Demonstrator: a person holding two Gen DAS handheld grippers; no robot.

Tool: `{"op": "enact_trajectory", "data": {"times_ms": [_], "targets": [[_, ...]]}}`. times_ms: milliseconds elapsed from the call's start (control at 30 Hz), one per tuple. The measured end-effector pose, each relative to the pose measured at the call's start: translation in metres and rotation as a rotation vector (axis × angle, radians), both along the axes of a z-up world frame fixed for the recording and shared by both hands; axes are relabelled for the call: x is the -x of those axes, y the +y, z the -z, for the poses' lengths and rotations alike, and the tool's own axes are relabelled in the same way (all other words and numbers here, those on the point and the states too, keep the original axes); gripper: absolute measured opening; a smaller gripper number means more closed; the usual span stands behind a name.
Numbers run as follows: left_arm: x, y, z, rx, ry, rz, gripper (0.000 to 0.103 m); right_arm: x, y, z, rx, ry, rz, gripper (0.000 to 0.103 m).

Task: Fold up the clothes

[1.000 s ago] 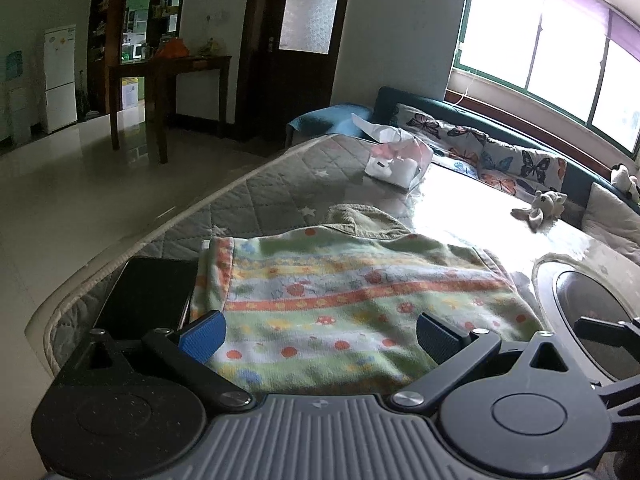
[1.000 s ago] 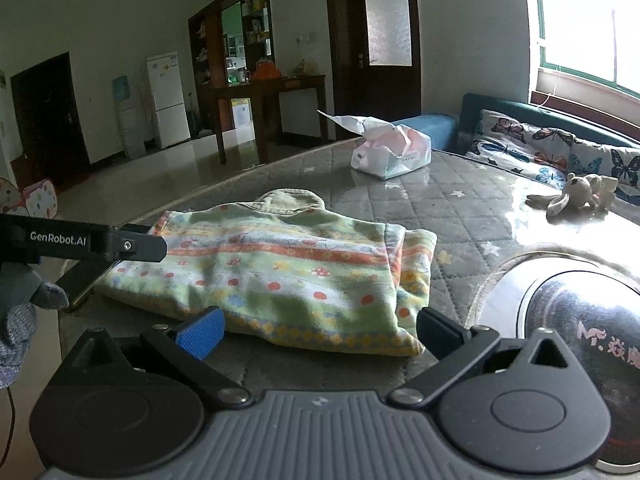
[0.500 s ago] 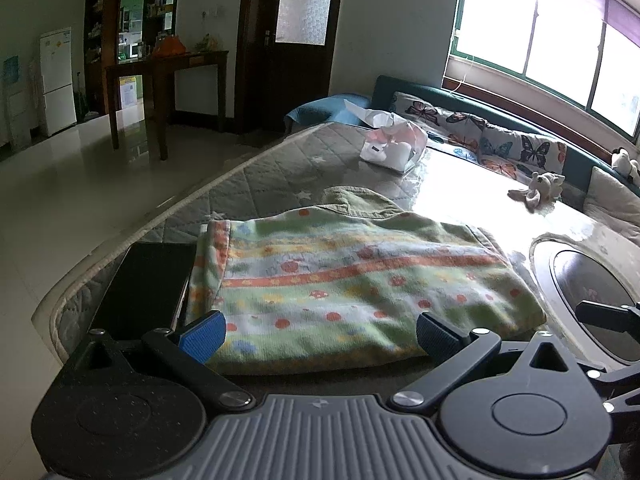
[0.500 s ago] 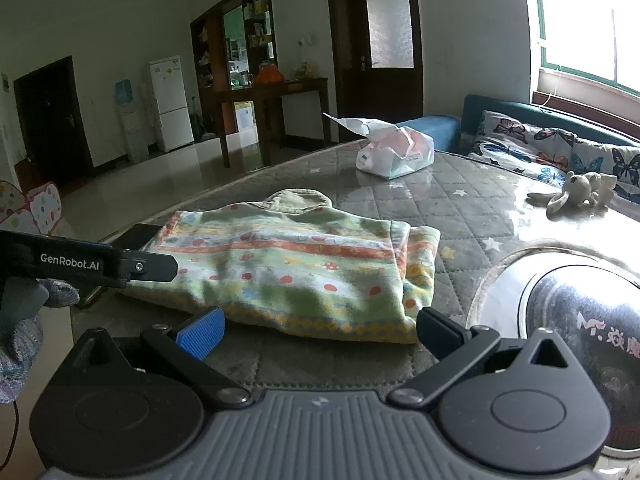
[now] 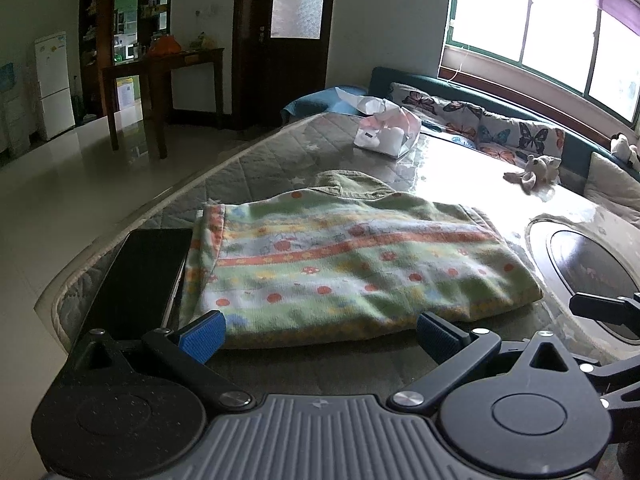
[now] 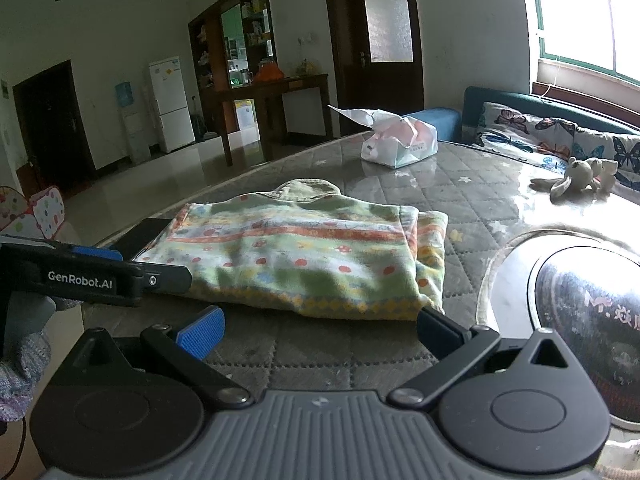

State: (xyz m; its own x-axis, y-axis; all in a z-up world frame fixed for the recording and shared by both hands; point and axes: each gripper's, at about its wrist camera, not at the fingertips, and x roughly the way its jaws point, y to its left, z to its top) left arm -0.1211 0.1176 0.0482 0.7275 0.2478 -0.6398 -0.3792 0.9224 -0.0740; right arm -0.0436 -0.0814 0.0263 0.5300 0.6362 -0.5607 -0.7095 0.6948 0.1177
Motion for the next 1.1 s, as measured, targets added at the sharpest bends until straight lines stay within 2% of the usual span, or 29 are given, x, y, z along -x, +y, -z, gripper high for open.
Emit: {"op": "enact_trajectory", "data": {"times_ms": [633,1100], "targets": [[0.007,-0.008,0.005,-0.047,0.022,-0.008,0.103,0.010,0.004,0.003,-0.001,0.007,0.000,0.103],[0.007,-0.012,0.009,-0.042,0.028,-0.008,0.103,0.011,0.004,0.005,0.001,0.018,0.011,0.103]]}}
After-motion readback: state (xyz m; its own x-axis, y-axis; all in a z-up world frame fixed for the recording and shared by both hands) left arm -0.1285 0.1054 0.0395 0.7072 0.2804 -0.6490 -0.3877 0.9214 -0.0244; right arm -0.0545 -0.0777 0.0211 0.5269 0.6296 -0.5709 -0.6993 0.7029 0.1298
